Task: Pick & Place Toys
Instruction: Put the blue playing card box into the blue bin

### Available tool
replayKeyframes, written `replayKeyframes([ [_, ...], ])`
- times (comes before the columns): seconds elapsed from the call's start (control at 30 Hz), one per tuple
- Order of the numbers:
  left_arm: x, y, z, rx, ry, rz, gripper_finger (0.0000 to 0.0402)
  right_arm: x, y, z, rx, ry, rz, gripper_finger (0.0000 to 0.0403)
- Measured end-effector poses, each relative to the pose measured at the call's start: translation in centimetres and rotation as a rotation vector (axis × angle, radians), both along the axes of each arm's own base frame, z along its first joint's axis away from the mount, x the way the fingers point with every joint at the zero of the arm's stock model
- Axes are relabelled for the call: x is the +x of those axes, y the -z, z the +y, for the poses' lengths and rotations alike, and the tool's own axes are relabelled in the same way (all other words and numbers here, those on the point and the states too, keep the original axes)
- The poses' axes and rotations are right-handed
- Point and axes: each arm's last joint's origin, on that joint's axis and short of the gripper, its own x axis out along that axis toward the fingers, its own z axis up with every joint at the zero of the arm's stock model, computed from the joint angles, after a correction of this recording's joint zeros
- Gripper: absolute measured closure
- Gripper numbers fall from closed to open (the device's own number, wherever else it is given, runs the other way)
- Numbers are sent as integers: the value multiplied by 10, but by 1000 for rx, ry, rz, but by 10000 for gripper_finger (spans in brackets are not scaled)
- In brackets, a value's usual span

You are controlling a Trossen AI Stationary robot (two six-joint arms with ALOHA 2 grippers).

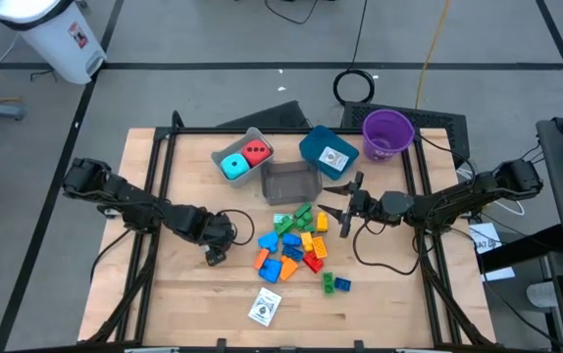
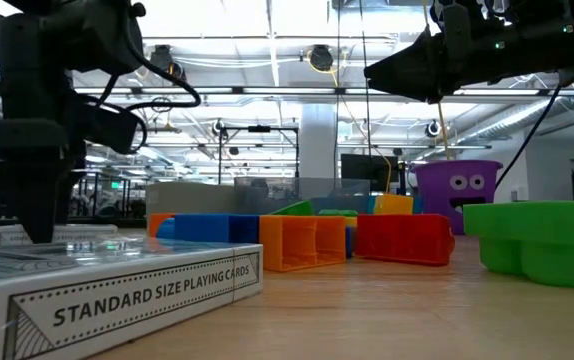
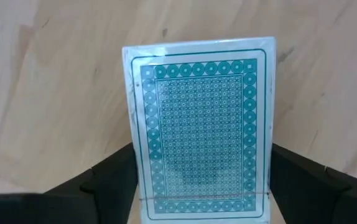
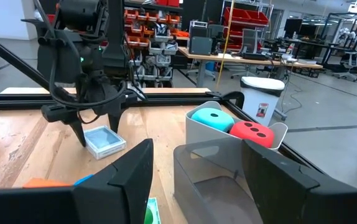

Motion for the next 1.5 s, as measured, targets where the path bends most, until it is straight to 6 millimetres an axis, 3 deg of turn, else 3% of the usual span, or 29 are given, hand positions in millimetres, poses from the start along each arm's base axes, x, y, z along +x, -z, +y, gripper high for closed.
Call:
replayKeyframes([
  [0.2, 18, -21, -5, -12, 86, -87, 96, 0, 0, 0, 0, 0, 0, 190],
  [0.3, 35, -44, -9, -4, 125, -179, 96, 0, 0, 0, 0, -13, 0, 190],
  [0.5, 70, -94, -22, -41, 208, -487, 96, 1, 0, 6, -10, -200, 3, 190],
  [0.67, 88, -115, -28, -269, 279, -726, 96, 3, 5, 19, -148, -289, 43, 190],
  [0.8, 102, -125, -21, -402, 275, -864, 96, 7, 10, 30, -286, -336, 40, 190],
  [0.97, 116, -130, -10, -511, 285, -962, 96, 14, 12, 36, -331, -334, -49, 190],
  [1.33, 146, -90, 8, -608, 283, -919, 96, 44, 15, 42, -365, -387, 2, 190],
  [1.5, 147, -88, 16, -608, 299, -909, 96, 47, 17, 43, -360, -389, 34, 192],
])
